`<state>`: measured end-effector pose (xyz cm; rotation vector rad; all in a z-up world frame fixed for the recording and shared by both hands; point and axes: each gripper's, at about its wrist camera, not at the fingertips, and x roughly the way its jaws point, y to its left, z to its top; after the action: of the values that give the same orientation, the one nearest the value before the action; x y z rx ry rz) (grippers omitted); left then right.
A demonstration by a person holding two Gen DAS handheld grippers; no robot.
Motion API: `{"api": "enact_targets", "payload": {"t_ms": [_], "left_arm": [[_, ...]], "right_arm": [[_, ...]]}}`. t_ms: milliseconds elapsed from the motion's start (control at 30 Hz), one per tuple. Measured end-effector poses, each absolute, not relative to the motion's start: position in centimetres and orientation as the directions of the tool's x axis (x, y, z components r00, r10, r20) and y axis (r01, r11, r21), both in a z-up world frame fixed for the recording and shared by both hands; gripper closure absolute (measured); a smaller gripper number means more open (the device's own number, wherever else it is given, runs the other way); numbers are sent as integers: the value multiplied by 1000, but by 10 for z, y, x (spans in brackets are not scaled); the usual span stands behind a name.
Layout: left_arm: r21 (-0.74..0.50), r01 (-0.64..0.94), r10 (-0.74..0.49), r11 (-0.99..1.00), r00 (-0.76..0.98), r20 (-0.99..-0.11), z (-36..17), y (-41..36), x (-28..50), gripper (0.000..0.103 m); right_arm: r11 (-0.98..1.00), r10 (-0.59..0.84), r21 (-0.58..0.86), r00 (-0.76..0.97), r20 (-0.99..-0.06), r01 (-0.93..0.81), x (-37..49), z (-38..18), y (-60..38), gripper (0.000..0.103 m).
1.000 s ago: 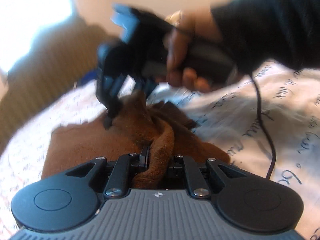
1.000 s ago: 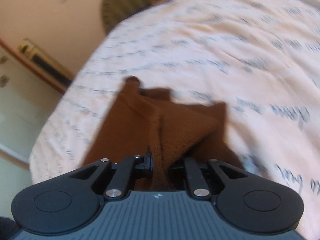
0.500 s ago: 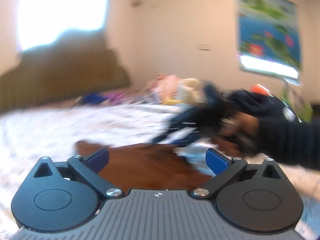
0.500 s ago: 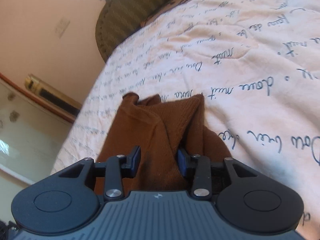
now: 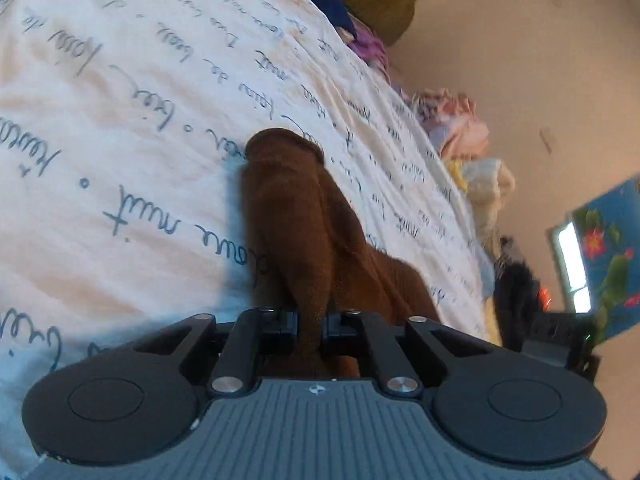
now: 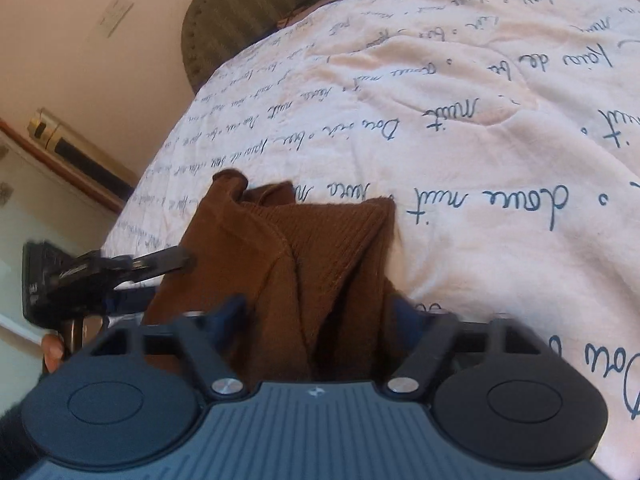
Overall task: Fold small clothes
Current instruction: 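Grasp the sweater edge with both grippers and lift it, then lay the lifted edge onto the bundle and open both grippers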
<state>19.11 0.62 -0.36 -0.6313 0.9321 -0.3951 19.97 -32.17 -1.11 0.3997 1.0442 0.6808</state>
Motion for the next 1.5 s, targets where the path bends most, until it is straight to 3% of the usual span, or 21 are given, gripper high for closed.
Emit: {"api": "enact_targets", "payload": {"t_ms": [133,233,333,400,433,467,500,567,633,667,767,833,900,967,1033,1067,1167,1267,1300,1367,1500], "left_arm": [[-527,129,-480,840,627,-613,27,0,168,94],[-501,159,-466,851,670,-579,55,14,168,94],[-443,113,-388,890,699,-601,73,31,193,94],[-392,119,-366,912,668,-648,69,37,214,91],[-373,101,-347,922,643,-683,59,38,226,89],[-372,55,-323,927,625,-711,48,43,231,89],[-384,22,-314,923,620,-719,41,49,229,89],[-466,34,-376,884,644,-666,41,66,203,87],[-543,70,-448,837,657,-606,42,81,171,56],[-585,74,-482,808,653,-584,40,88,154,50],[-687,85,-585,722,604,-541,24,99,110,47],[-724,88,-627,684,579,-521,13,97,90,42],[-756,72,-671,651,520,-529,-2,87,86,45],[-712,85,-642,697,516,-567,-3,75,87,75],[-677,81,-610,731,523,-596,5,72,88,87],[-656,103,-597,748,535,-597,14,74,84,87],[-549,155,-536,821,541,-649,32,74,73,86],[-439,161,-451,884,545,-707,18,68,68,73],[-452,152,-454,879,559,-694,19,72,63,66],[-484,143,-463,863,606,-647,36,81,49,64],[-310,244,-375,919,785,-492,83,63,21,34]], "right_arm": [[706,707,599,323,-629,-378,188,3,-319,82],[632,775,660,350,-527,-406,186,24,-319,82],[575,815,706,359,-455,-413,200,36,-299,82],[592,800,712,380,-464,-377,219,30,-286,82],[612,782,713,395,-481,-343,230,22,-281,77],[642,753,708,417,-509,-294,241,10,-277,64],[664,729,707,421,-540,-242,250,-3,-275,39],[650,724,748,411,-554,-137,256,-24,-283,37],[575,751,812,458,-475,-101,238,-20,-302,33],[560,757,819,478,-446,-123,225,-13,-310,30],[554,773,815,466,-430,-168,183,2,-326,25],[573,777,802,422,-467,-167,160,1,-326,25],[576,787,801,377,-489,-163,146,-6,-315,25],[589,787,792,335,-518,-161,143,-16,-292,27],[616,776,766,308,-550,-185,144,-24,-267,63],[631,767,752,295,-569,-190,145,-25,-259,73],[646,758,724,312,-573,-241,136,-11,-253,73],[657,749,719,297,-592,-227,127,-29,-258,73],[606,786,767,308,-535,-213,127,-38,-265,69],[537,822,831,310,-478,-144,128,-44,-279,63],[586,738,792,519,-432,-173,117,1,-303,39]]}}
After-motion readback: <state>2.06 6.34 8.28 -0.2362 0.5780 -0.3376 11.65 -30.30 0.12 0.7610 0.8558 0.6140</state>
